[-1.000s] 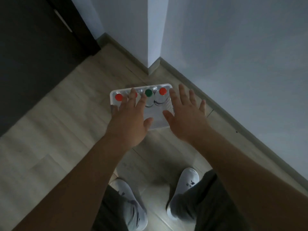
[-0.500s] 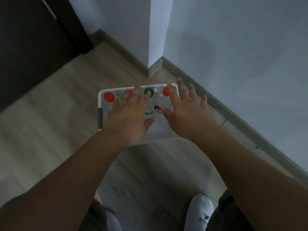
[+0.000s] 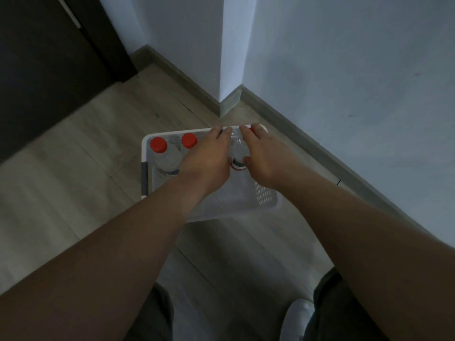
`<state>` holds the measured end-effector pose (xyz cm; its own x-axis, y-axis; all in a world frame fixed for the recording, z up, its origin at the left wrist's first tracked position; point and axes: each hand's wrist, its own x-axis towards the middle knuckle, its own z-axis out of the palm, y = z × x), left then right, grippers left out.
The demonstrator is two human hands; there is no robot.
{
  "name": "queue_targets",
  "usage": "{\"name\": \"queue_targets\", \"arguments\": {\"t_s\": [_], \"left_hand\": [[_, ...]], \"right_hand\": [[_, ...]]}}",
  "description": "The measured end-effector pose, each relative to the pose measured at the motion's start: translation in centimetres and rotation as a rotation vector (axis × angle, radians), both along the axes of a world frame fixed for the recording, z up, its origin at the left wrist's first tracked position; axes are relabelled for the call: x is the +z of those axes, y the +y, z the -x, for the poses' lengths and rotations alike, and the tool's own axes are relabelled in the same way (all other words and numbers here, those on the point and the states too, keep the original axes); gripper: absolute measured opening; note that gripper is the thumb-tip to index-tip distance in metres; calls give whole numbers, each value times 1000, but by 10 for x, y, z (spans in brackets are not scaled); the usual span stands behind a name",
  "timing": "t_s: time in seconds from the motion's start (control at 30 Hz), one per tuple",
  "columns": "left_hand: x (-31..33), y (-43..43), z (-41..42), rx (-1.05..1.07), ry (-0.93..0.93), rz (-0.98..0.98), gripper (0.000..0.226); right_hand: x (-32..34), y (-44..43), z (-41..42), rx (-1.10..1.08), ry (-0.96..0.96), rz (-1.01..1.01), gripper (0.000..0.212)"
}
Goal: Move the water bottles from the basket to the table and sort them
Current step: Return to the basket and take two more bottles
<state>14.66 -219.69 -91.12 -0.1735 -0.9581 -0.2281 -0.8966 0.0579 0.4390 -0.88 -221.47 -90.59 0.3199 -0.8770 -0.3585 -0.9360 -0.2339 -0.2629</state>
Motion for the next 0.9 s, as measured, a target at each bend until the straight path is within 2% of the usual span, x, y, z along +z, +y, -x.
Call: {"name": "queue_targets", "arguments": {"t_s": [0.07, 0.17, 0.27, 0.37, 0.67, 0.8, 0.9], "left_hand": [[-2, 0, 2, 5, 8, 45, 62], [-2, 1, 3, 33, 7, 59, 50], [-5, 2, 2, 11, -1, 51, 27], [-5, 8, -2, 12, 30, 32, 17], [16, 40, -34, 15, 36, -30, 24], [12, 48, -51, 21, 45, -89, 28], [9, 52, -60, 29, 48, -84, 28]], "right_hand": [[-2, 0, 3, -6, -23, 42, 72], [-5, 5, 9, -19, -8, 88, 47], [-10, 10, 15, -24, -8, 83, 30], [-6, 12, 15, -50, -55, 64, 15], [6, 28, 5, 79, -102, -17, 12], [1, 35, -7, 70, -199, -114, 6], [-3, 38, -15, 94, -208, -91, 5]]}}
